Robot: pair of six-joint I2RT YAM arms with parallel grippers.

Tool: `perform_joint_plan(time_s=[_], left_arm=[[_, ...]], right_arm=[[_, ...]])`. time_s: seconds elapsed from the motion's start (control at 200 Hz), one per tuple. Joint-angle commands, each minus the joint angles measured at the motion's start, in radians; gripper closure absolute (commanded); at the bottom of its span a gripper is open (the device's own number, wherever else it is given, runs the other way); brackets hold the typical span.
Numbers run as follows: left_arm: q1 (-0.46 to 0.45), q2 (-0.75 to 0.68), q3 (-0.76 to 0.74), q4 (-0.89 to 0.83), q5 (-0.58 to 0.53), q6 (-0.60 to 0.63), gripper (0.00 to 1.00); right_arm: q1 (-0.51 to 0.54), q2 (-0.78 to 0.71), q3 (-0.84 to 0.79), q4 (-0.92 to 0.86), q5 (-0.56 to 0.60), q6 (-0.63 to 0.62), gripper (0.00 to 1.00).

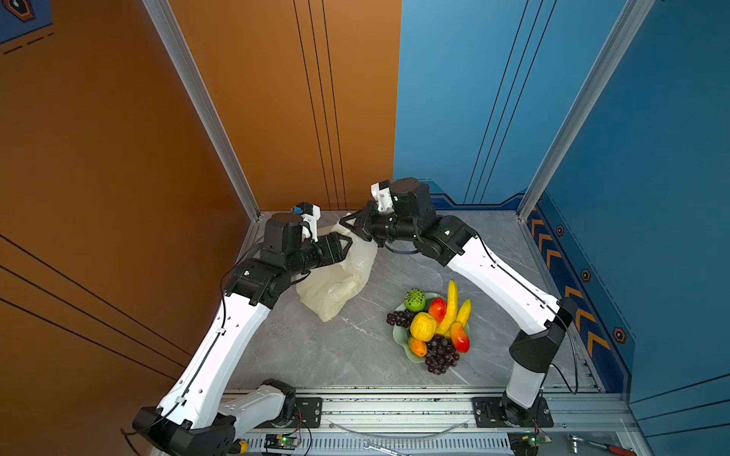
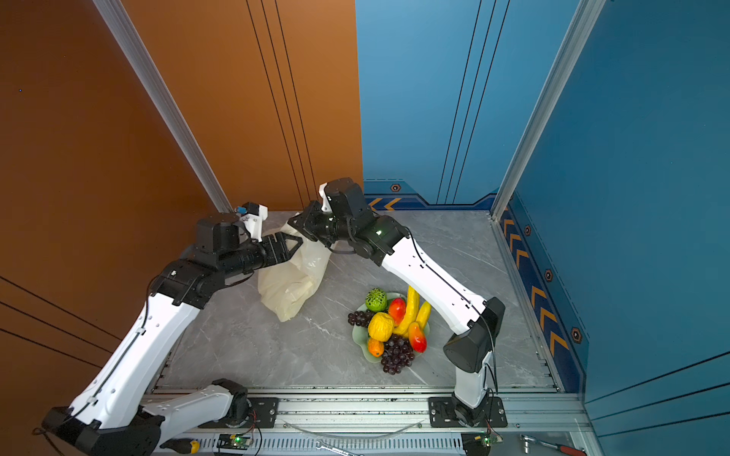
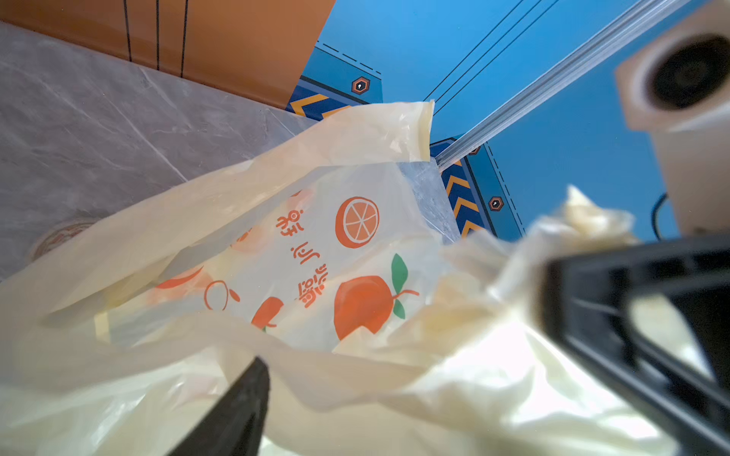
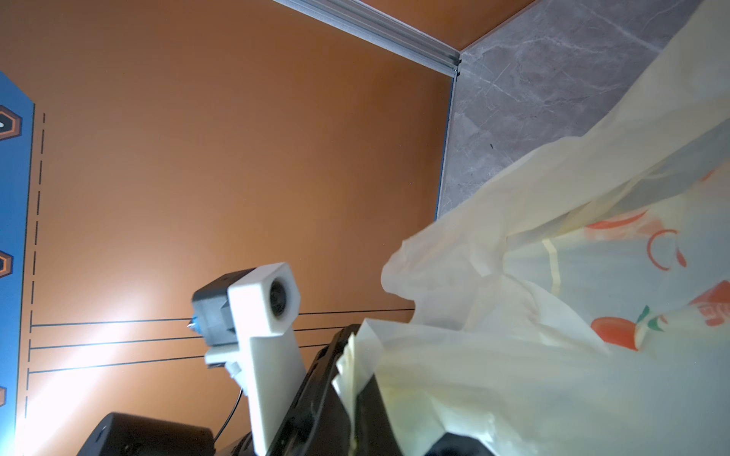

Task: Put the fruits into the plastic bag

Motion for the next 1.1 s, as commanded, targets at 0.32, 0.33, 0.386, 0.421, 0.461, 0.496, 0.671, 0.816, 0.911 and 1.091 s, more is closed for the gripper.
perform_joint_plan(time_s=[0.32, 0.33, 0.386, 0.421, 0.461, 0.496, 0.671, 0.816, 0.911, 1.091], left_arm=[[0.018, 0.018, 0.023, 0.008, 0.095, 0.123, 1.0], [0.018, 0.018, 0.022, 0.008, 0.103, 0.13, 1.0], [0.017, 0.006, 0.014, 0.006, 0.147, 0.162, 1.0], [0.017, -0.002, 0.004, 0.011, 0.182, 0.179, 1.0], [0.014, -0.011, -0.009, 0.022, 0.232, 0.198, 1.0], [0.013, -0.016, -0.019, 0.026, 0.274, 0.214, 1.0], [0.015, -0.035, -0.062, 0.017, 0.414, 0.276, 1.0], [0.021, -0.037, -0.069, -0.005, 0.451, 0.285, 1.0], [0.021, -0.042, -0.073, -0.022, 0.457, 0.294, 1.0], [0.021, -0.043, -0.087, -0.028, 0.458, 0.298, 1.0]], right_arm=[[-0.007, -0.153, -0.12, -0.058, 0.039, -0.068, 0.39], [-0.012, -0.159, -0.12, -0.069, 0.043, -0.082, 0.36], [-0.037, -0.193, -0.115, -0.14, 0.075, -0.155, 0.28], [-0.055, -0.216, -0.114, -0.177, 0.094, -0.202, 0.26], [-0.078, -0.239, -0.112, -0.221, 0.113, -0.254, 0.26], [-0.105, -0.257, -0.113, -0.263, 0.13, -0.294, 0.26], [-0.278, -0.305, -0.148, -0.439, 0.126, -0.531, 0.23], [-0.303, -0.287, -0.16, -0.579, 0.202, -0.744, 0.15], [-0.293, -0.26, -0.183, -0.641, 0.24, -0.842, 0.07], [-0.305, -0.216, -0.255, -0.658, 0.376, -0.993, 0.05]])
